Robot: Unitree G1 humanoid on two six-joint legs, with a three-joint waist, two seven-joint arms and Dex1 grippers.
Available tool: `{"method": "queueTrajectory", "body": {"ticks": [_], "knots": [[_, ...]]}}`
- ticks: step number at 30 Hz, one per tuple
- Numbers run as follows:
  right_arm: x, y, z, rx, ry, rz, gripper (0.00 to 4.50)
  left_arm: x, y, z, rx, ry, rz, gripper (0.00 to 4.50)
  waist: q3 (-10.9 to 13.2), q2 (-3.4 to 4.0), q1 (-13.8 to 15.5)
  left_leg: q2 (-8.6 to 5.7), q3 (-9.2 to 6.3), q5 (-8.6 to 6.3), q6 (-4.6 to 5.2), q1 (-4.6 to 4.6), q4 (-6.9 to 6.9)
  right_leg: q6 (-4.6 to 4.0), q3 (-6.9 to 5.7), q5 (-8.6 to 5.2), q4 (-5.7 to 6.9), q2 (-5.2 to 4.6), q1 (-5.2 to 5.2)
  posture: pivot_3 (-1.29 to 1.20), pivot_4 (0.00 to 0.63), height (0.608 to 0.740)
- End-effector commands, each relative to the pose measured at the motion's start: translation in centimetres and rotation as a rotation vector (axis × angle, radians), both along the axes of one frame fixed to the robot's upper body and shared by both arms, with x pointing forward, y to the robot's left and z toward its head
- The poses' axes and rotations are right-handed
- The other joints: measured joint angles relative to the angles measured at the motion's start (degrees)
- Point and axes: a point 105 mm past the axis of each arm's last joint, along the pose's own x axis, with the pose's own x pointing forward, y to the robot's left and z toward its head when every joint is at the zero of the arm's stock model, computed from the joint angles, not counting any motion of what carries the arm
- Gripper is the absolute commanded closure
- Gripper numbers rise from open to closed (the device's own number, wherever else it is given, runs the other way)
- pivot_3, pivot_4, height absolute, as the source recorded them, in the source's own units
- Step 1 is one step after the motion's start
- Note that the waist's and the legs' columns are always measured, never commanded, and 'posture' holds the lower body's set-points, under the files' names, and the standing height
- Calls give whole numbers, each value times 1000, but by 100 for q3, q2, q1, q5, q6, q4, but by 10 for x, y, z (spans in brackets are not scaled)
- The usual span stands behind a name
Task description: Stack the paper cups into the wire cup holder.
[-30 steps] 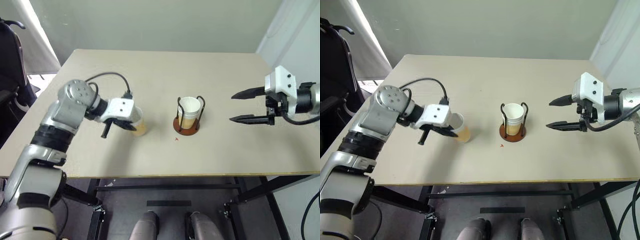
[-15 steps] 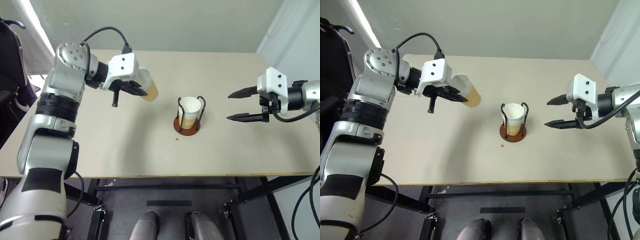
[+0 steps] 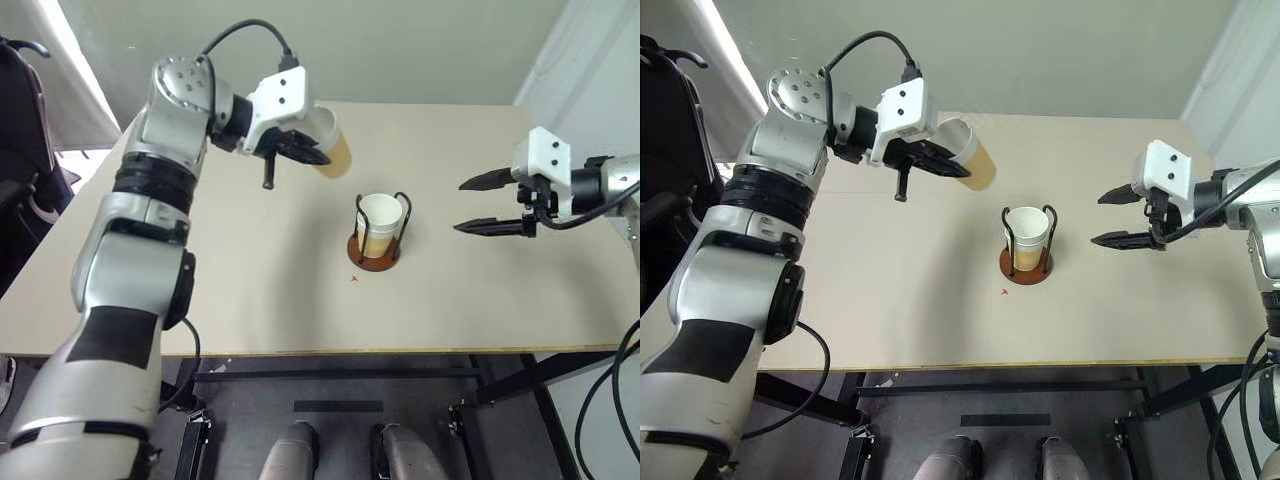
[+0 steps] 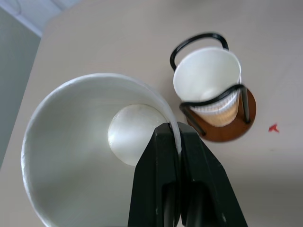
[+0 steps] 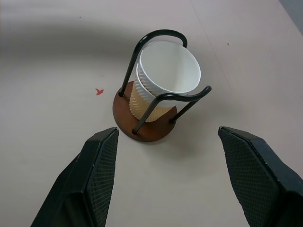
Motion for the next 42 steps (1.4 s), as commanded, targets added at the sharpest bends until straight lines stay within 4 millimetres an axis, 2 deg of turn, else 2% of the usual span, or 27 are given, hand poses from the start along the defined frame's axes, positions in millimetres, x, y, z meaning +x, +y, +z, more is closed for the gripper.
{"method": "queueTrajectory", "body": {"ticks": [1,10,17,28,42], "knots": [[-6,5,30,46,-99,0,1103,-8,-8,26,-66,-20,-45,4475,0,0,3,-1,2,0,0,0,-1,0,-1,0,0,2,0,0,150,740],[-14,11,47,79,-162,-34,1103,-15,-20,24,-100,80,-97,4475,1,1,23,-5,8,-1,4,-1,4,4,0,-2,-1,2,1,0,150,740],[-20,18,42,99,-174,-39,1103,-17,-34,18,-103,119,-134,4475,1,1,35,-1,8,0,9,-2,11,11,3,-1,0,-5,5,0,150,740],[-23,14,40,104,-186,-80,1103,-17,-55,0,-81,141,-180,4475,1,1,55,-2,14,1,17,-1,17,33,8,3,-1,-7,9,0,150,740],[-27,13,39,121,-193,-94,1103,-10,-58,-25,-38,130,-174,4475,1,1,64,-5,19,-3,24,-1,31,48,10,2,0,-6,15,0,150,740]]}}
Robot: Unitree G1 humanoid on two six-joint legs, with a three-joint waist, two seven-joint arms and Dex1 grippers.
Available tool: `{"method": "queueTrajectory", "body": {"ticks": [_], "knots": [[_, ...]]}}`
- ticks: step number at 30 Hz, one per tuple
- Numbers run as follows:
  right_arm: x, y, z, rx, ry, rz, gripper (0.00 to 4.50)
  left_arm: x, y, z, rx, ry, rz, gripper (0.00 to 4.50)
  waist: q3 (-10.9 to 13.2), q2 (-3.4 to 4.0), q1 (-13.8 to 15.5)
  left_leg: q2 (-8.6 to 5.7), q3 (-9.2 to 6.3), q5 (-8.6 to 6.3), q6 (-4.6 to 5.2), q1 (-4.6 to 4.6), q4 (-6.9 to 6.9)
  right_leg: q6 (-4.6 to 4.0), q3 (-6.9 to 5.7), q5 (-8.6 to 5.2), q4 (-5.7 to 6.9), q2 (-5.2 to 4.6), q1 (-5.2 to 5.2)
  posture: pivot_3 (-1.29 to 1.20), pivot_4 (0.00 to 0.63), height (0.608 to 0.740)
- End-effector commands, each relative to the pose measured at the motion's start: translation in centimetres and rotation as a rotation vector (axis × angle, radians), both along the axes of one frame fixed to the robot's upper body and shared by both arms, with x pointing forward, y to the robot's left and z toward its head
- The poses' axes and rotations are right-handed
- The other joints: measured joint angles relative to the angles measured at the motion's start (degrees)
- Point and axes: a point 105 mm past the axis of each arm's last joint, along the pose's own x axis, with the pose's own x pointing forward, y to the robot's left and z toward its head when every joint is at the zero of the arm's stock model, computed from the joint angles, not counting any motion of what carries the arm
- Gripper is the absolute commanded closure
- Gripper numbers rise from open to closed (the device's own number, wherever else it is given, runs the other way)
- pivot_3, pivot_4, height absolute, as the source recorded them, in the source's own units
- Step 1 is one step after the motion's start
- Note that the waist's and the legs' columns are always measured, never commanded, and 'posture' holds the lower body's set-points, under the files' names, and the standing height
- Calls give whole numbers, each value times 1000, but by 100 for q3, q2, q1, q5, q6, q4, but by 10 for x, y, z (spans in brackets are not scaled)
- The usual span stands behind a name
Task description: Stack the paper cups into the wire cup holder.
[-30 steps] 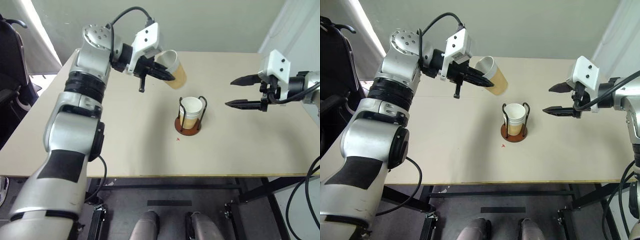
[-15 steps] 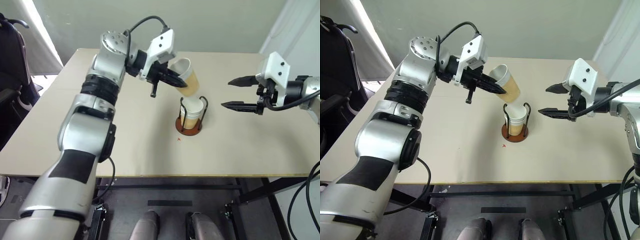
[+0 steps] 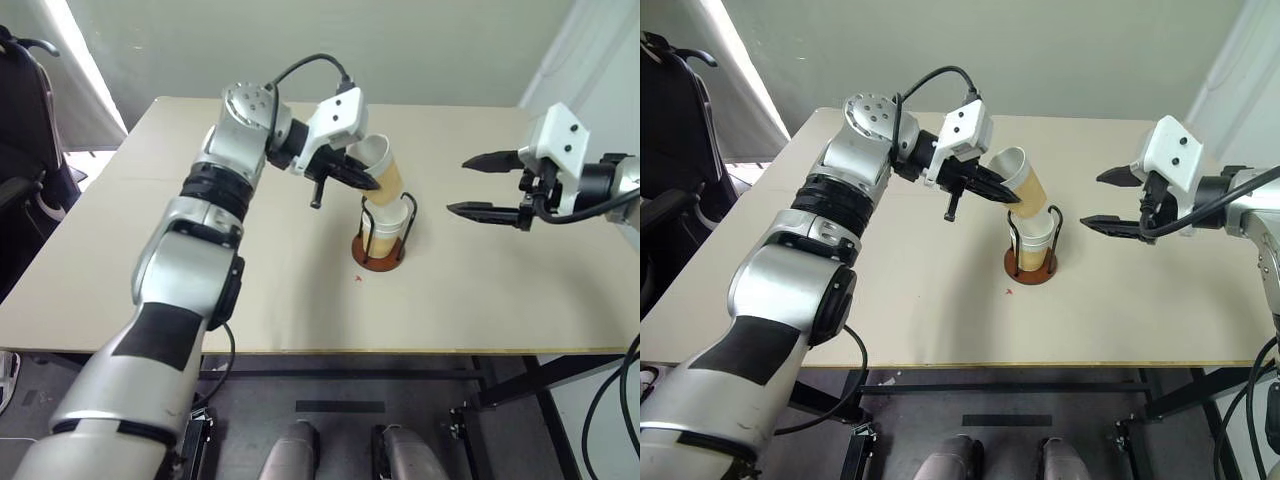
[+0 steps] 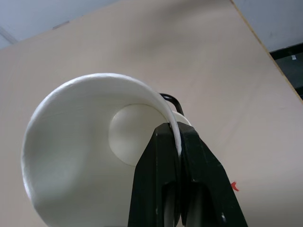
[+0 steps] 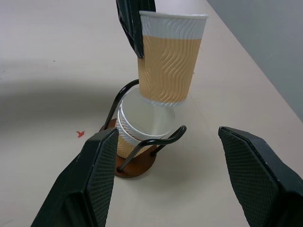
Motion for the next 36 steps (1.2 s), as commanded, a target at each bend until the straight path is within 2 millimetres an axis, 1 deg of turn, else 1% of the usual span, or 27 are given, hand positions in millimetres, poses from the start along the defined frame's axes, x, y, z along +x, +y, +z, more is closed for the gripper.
{"method": "queueTrajectory", "body": {"ticks": [1,8,17,27,30,31,36], "knots": [[-6,-3,16,12,-70,-9,1103,0,-2,3,-1,-29,-7,4475,0,0,-1,-1,2,-1,1,0,2,1,-1,0,0,1,1,0,150,740],[-7,-3,14,14,-65,-14,1103,0,-3,-1,-3,-19,-8,4475,0,0,4,-1,2,-8,13,-1,24,7,0,0,0,0,9,0,150,740],[-6,-4,13,12,-64,-20,1103,2,-4,-10,5,-5,1,4475,0,0,5,-2,4,-24,32,-1,61,16,2,0,2,1,23,0,150,740],[-7,-5,12,11,-65,-30,1103,4,-4,-12,7,-4,17,4475,0,0,6,-5,6,-27,34,-2,64,20,3,0,1,-1,25,0,150,740],[-6,-7,12,12,-65,-37,1103,3,-4,-12,14,-9,13,3863,0,0,7,-5,6,-27,35,-1,64,20,3,0,1,0,24,0,150,740],[-6,-7,12,12,-65,-38,1103,3,-4,-11,16,-10,11,3558,0,0,7,-5,6,-27,35,-1,64,20,4,1,1,-1,24,0,150,740],[-5,-8,12,11,-63,-40,1103,5,-5,-8,5,-22,22,1754,0,0,7,-6,8,-28,35,-2,64,22,4,0,1,0,25,0,150,740]]}}
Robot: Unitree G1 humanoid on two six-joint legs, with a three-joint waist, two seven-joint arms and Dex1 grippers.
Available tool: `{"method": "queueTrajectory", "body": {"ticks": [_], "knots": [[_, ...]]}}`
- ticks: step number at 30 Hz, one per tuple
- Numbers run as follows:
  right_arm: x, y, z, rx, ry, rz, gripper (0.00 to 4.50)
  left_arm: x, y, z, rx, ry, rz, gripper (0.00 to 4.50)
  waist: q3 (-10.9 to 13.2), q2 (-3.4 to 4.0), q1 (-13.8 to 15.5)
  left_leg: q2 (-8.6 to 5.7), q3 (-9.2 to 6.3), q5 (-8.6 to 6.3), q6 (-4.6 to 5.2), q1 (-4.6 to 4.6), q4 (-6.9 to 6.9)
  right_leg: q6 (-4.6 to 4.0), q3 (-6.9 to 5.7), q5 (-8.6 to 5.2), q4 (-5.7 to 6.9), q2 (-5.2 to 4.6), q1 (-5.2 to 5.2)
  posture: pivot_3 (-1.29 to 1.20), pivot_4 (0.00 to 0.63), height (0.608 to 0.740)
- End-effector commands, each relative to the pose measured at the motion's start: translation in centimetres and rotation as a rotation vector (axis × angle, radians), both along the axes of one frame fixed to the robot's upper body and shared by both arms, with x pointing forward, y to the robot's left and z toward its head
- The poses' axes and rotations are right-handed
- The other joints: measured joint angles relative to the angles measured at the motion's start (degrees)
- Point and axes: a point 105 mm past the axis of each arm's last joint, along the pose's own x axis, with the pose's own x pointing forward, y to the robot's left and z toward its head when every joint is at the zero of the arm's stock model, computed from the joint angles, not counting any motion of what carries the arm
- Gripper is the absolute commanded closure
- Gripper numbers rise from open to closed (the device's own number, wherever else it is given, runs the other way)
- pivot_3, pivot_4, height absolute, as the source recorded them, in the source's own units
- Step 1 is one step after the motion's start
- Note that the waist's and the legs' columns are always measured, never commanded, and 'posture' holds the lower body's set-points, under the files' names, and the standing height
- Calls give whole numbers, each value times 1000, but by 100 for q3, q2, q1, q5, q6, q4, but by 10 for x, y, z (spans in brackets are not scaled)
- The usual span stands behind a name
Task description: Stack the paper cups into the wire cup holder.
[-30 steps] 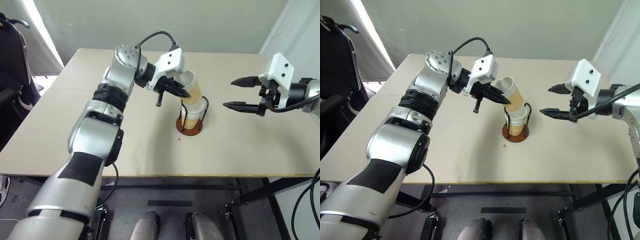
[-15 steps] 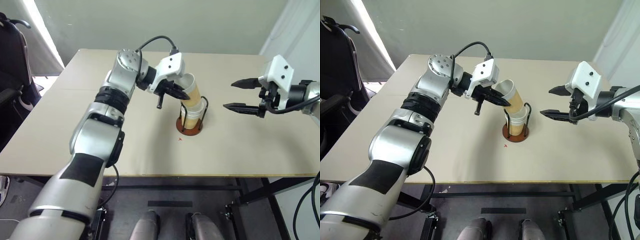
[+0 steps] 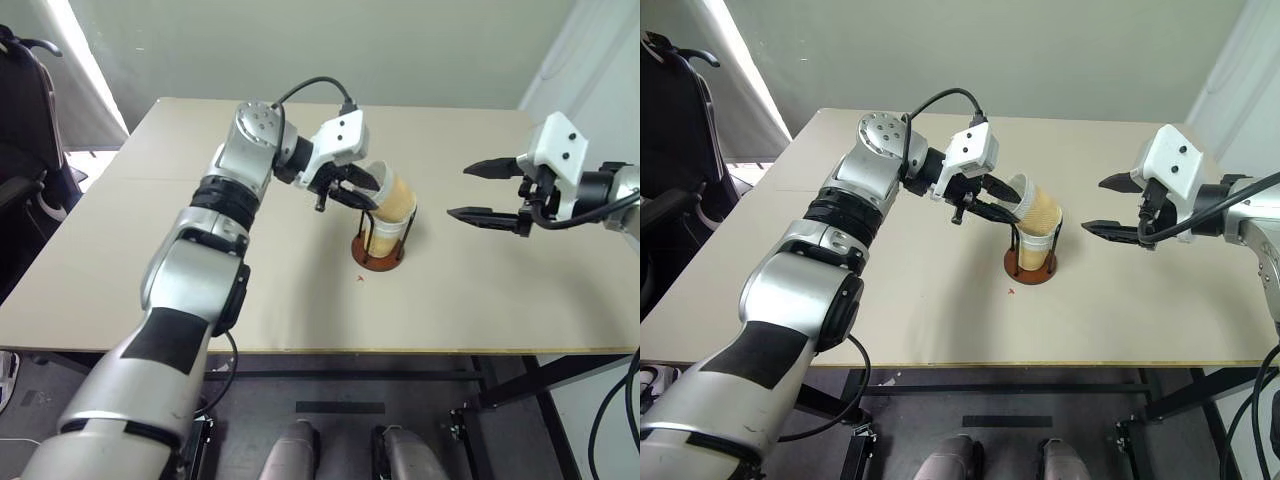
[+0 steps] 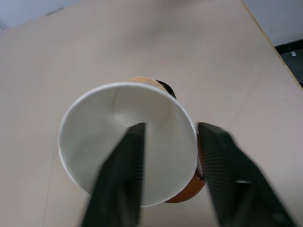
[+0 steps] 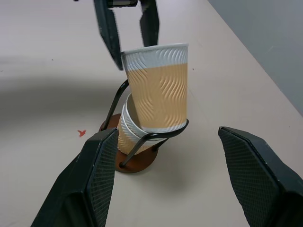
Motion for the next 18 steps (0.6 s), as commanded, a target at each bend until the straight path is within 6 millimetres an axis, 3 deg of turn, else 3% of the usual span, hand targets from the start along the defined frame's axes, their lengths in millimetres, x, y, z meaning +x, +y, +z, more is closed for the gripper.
{"method": "queueTrajectory", "body": {"ticks": [1,5,18], "knots": [[-4,-5,17,7,-69,-15,1103,0,-4,11,-10,-43,-5,1375,0,0,1,0,-1,0,0,0,0,0,1,0,0,-1,0,0,150,740],[-3,-6,18,6,-70,-15,1103,1,-3,11,-10,-46,2,41,0,0,0,0,0,0,0,0,0,1,0,-1,0,-1,0,0,150,740],[-4,-8,19,-4,-65,-11,1103,3,-19,25,-161,-61,18,41,0,0,13,-2,1,-1,1,-1,0,4,1,-1,-1,-2,1,0,150,740]]}}
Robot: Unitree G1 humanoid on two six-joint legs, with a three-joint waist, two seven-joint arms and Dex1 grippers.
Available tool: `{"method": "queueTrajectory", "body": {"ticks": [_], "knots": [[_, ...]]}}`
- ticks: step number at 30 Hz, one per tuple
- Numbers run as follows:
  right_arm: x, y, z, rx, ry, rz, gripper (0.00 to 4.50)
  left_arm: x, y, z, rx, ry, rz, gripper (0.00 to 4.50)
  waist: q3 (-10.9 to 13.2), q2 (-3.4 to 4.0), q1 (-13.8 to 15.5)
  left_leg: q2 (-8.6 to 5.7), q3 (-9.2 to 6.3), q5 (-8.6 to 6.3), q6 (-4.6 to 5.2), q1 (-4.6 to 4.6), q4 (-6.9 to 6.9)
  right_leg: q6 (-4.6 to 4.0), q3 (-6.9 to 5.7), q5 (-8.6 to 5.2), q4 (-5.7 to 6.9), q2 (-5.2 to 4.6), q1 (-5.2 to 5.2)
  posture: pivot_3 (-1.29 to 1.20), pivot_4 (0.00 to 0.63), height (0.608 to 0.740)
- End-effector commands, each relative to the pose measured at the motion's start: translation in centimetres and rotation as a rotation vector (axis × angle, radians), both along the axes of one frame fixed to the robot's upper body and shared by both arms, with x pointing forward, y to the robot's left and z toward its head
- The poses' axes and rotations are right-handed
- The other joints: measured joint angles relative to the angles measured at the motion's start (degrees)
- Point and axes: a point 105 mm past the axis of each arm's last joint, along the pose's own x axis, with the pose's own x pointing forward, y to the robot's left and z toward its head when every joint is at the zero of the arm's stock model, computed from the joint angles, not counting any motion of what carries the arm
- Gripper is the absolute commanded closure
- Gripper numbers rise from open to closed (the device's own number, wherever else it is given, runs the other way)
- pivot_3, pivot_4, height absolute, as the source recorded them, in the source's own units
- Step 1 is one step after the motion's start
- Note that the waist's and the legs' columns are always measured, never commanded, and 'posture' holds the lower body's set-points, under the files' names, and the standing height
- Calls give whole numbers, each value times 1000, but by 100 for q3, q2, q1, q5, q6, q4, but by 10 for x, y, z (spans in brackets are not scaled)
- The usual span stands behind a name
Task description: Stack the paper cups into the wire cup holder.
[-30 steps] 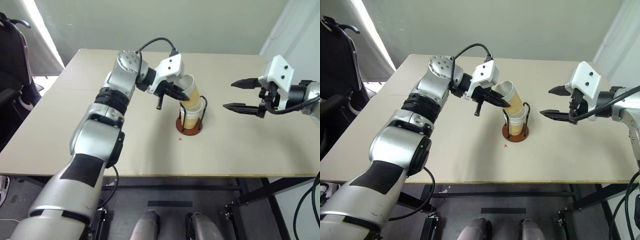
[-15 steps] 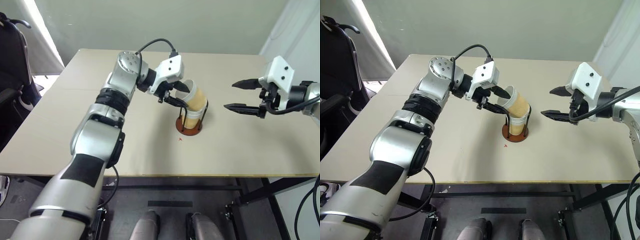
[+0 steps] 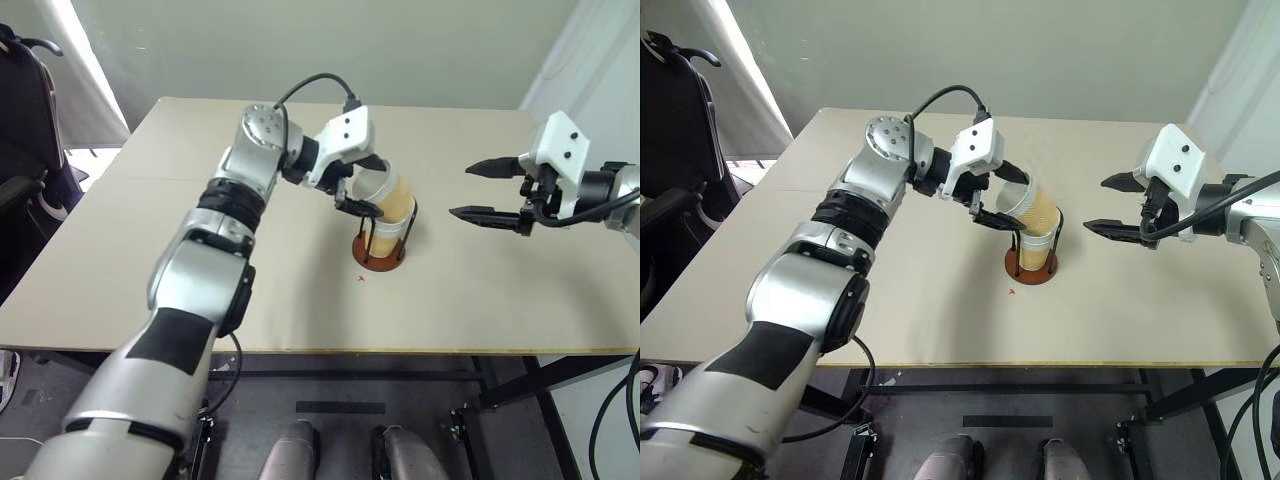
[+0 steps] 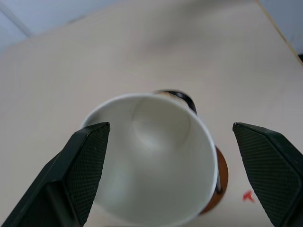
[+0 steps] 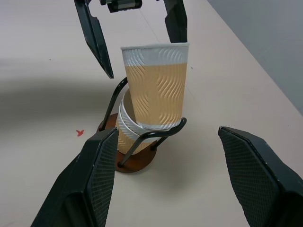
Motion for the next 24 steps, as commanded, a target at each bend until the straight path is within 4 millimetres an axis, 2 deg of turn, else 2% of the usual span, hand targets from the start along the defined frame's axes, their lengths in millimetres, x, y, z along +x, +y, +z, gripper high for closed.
{"method": "queueTrajectory", "body": {"ticks": [1,5,15,18,24], "knots": [[-7,-4,19,-12,-69,2,1103,-3,-8,21,-81,-29,-18,41,0,0,0,0,0,0,0,0,0,1,0,0,0,0,0,0,150,740],[-14,-7,23,-23,-59,20,1103,-2,-11,20,-87,-31,-13,41,0,0,5,-1,1,0,0,-1,0,3,0,-2,0,0,1,0,150,740],[-15,-13,25,-41,-66,9,1103,-1,-8,18,-86,-31,-10,41,0,0,6,-1,4,-1,0,0,0,7,2,-4,0,-1,1,0,150,740],[-12,-11,25,-37,-70,13,1103,3,1,25,-139,-34,33,41,0,0,3,0,5,-1,0,0,1,8,3,-5,0,0,0,0,150,740],[3,-11,20,-10,-66,8,1103,19,49,42,-281,-52,215,41,0,1,-32,0,6,-1,0,6,0,9,6,-6,1,2,0,0,150,740]]}}
